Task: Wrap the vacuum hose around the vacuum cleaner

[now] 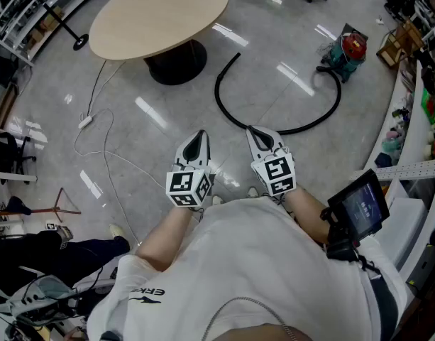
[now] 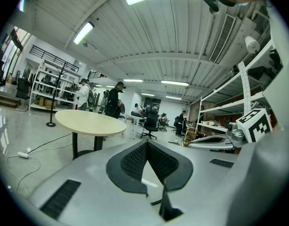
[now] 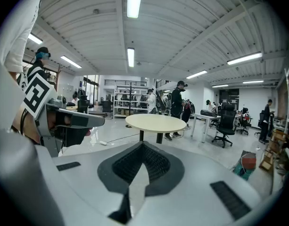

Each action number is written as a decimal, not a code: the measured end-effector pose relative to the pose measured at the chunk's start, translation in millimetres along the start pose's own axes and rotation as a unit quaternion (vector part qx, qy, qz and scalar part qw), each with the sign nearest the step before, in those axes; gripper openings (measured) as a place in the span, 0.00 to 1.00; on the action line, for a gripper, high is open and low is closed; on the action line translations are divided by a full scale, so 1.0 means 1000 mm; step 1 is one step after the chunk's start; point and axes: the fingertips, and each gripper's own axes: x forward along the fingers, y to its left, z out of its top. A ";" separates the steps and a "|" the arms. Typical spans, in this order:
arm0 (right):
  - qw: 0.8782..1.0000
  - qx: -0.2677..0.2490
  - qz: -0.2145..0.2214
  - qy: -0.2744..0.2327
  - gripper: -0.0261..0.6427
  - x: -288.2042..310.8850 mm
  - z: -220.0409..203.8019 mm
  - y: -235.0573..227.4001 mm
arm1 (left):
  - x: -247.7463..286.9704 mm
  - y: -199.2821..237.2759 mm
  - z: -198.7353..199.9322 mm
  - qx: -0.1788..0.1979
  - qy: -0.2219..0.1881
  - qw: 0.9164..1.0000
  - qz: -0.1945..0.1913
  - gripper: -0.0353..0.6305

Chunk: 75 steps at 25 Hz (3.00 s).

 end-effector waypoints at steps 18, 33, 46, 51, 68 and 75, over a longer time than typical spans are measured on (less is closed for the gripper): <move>1.000 0.010 -0.025 0.010 0.04 0.034 0.002 0.020 | -0.004 0.051 -0.008 -0.007 0.015 1.000 -0.015 0.06; 0.998 0.022 -0.041 0.031 0.04 0.093 -0.013 -0.020 | 0.055 0.086 -0.016 0.007 0.047 0.999 -0.023 0.06; 0.997 0.044 -0.010 0.056 0.04 0.152 -0.037 -0.181 | 0.220 0.052 -0.008 0.015 0.073 0.997 0.017 0.06; 0.996 0.053 -0.005 0.065 0.04 0.177 -0.043 -0.216 | 0.261 0.055 -0.002 0.019 0.082 0.996 0.027 0.06; 0.987 0.068 0.009 0.144 0.04 0.241 -0.142 -0.271 | 0.367 0.071 -0.084 0.045 0.172 0.984 0.018 0.06; 0.978 0.050 0.035 0.198 0.04 0.309 -0.242 -0.264 | 0.420 0.114 -0.187 0.104 0.239 0.965 -0.016 0.06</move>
